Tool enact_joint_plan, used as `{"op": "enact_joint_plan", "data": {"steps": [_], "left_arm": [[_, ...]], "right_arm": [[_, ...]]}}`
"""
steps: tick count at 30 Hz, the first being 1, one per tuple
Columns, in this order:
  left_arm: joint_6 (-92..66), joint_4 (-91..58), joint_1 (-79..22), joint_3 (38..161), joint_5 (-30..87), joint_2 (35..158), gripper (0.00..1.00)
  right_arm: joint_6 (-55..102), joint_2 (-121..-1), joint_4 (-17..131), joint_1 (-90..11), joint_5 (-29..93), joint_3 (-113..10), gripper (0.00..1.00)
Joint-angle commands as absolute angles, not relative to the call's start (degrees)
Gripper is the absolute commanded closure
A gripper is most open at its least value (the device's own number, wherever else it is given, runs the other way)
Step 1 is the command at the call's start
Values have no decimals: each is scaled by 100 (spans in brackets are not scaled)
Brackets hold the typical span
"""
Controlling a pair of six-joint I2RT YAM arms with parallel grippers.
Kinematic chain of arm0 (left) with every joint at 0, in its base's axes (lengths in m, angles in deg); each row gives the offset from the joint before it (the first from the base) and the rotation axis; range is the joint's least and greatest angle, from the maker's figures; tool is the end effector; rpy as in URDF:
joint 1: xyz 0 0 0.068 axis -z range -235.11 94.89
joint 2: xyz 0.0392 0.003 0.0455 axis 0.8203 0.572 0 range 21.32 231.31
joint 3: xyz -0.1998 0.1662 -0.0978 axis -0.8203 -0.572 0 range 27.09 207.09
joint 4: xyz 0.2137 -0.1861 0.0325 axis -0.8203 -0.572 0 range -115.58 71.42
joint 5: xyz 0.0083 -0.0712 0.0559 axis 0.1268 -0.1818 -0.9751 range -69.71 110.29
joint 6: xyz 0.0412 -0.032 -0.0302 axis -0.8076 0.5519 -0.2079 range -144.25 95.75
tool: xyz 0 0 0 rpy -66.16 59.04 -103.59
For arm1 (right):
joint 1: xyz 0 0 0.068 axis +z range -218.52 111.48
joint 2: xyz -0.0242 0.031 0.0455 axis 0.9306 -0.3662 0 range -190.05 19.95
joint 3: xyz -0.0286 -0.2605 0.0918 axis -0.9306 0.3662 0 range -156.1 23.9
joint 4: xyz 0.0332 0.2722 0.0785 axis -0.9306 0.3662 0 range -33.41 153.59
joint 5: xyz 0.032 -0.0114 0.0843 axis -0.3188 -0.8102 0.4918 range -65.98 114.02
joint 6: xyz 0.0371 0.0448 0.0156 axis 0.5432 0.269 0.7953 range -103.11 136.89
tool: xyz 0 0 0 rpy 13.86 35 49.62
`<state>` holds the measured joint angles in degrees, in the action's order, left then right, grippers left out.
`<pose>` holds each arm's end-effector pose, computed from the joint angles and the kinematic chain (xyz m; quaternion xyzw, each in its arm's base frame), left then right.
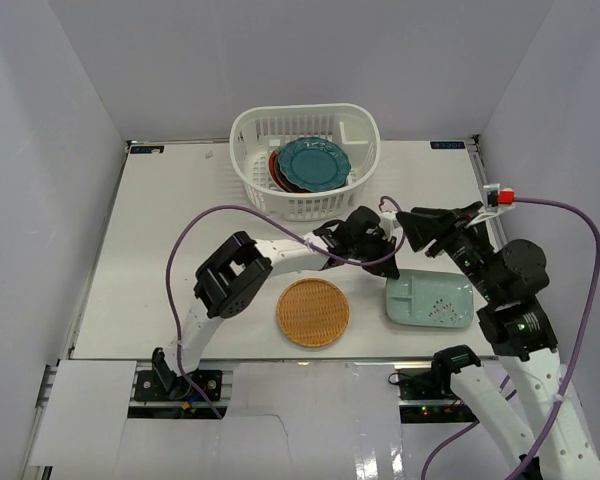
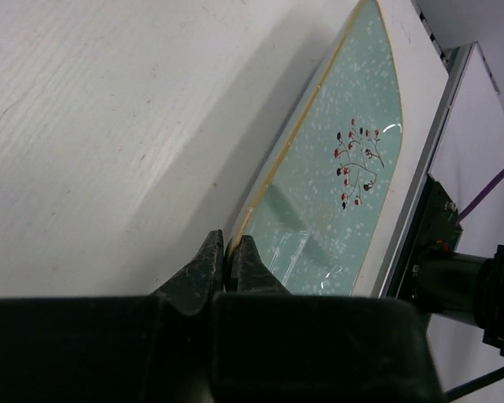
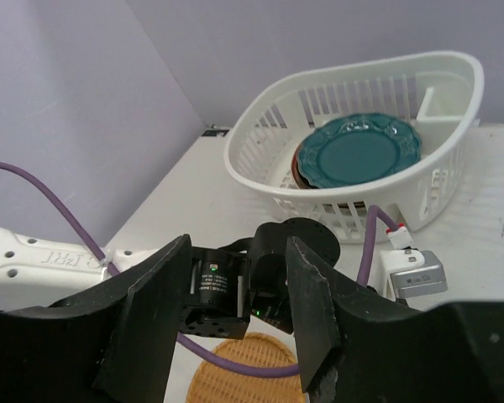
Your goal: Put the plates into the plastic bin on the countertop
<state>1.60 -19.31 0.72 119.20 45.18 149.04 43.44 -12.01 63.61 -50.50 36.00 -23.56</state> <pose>0.2829 -0.4502 0.1499 0.3194 0.8166 -0.4337 0.2077 0.1421 0.0559 0.4033 -0.0305 0.6534 0.3487 0.6712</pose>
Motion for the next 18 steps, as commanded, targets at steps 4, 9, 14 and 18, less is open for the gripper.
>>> {"op": "enact_joint_plan", "data": {"steps": [4,9,14,18], "left_arm": [[1248,-672,-570,11920,5139,13488,100],[1987,-267,-1379,11928,5396,13048,100],[2120,-677,-2442,12384,5160,12828,100],[2040,-1233,-3216,12842,4808,12950,100]], "right_arm": [[4449,-879,6353,-5042,3474,-2892,43],[4458,-730,6318,-5050,3386,-2901,43],[4537,-870,6116,-5042,3640,-2550,44],[4589,-1282,5984,-5042,4009,-2268,49]]}}
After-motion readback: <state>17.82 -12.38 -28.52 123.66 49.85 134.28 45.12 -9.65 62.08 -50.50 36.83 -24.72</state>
